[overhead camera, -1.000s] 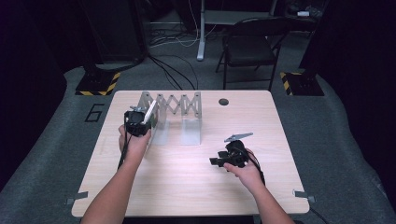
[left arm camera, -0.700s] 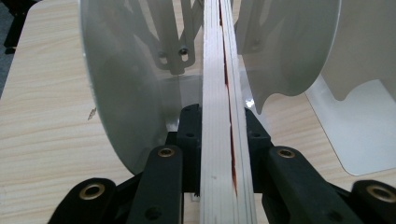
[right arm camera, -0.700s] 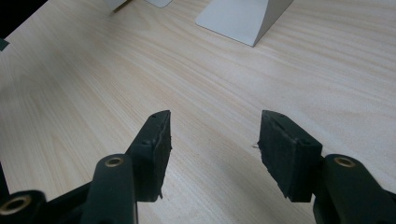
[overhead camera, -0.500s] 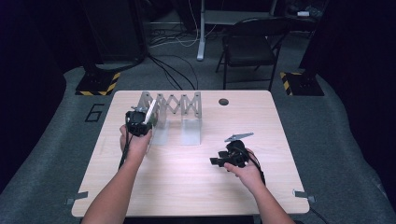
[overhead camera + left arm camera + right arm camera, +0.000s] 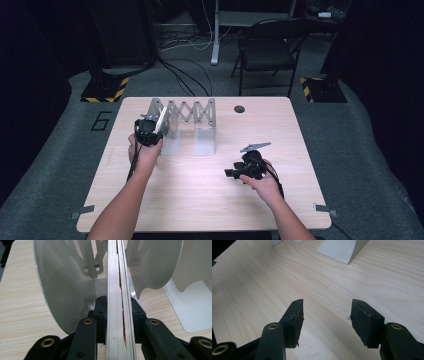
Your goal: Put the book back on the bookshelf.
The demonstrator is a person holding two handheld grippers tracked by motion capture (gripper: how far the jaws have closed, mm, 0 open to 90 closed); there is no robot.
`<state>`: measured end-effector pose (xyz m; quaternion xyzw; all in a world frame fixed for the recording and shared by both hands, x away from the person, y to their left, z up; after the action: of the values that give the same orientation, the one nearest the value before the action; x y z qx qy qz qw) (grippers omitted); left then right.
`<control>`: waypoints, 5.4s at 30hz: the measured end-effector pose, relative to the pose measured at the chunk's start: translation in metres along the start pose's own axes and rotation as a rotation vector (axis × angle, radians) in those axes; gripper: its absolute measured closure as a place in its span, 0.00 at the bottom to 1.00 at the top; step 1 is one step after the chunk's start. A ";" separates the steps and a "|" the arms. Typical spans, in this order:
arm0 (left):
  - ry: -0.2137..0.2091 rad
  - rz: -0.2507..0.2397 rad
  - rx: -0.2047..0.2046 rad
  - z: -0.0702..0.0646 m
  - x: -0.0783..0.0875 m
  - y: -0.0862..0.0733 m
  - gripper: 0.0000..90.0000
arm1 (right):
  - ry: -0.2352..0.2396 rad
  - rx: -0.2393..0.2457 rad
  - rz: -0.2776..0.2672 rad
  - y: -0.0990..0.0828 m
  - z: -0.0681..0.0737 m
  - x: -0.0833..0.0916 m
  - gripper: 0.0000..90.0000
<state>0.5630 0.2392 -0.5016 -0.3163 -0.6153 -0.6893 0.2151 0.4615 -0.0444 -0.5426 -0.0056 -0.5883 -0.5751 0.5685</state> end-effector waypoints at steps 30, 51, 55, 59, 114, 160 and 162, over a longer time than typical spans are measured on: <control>-0.014 -0.028 -0.002 0.001 0.010 0.005 0.79 | 0.002 -0.009 0.006 -0.001 -0.001 -0.001 0.49; -0.028 -0.101 -0.007 -0.001 0.032 0.018 0.75 | 0.001 -0.005 0.014 -0.001 -0.002 -0.004 0.49; -0.043 -0.123 -0.010 -0.004 0.039 0.023 0.71 | 0.003 -0.008 0.007 0.000 -0.002 -0.003 0.49; -0.057 -0.146 -0.026 -0.009 0.047 0.028 0.69 | 0.002 -0.006 0.006 0.000 -0.002 -0.003 0.49; -0.287 -0.155 -0.154 -0.028 0.126 -0.031 0.50 | -0.007 -0.001 -0.009 0.003 -0.002 -0.001 0.47; -0.290 -0.105 -0.108 -0.020 0.074 -0.126 0.50 | -0.017 -0.003 -0.003 0.002 -0.001 -0.001 0.47; -0.296 -0.098 -0.107 -0.020 0.072 -0.127 0.50 | -0.018 0.000 -0.001 0.002 -0.001 -0.001 0.47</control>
<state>0.4212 0.2455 -0.5425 -0.3948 -0.6174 -0.6767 0.0710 0.4643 -0.0436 -0.5425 -0.0104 -0.5934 -0.5752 0.5629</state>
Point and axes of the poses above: each handheld gripper's, and its own axes: x roughly backward along the jaws, y roughly out of its top, z roughly to its left, the point moved 10 cm from there along -x, roughly forward along the jaws, and after that the axes turned 1 degree about -z, right-handed, at the moved point
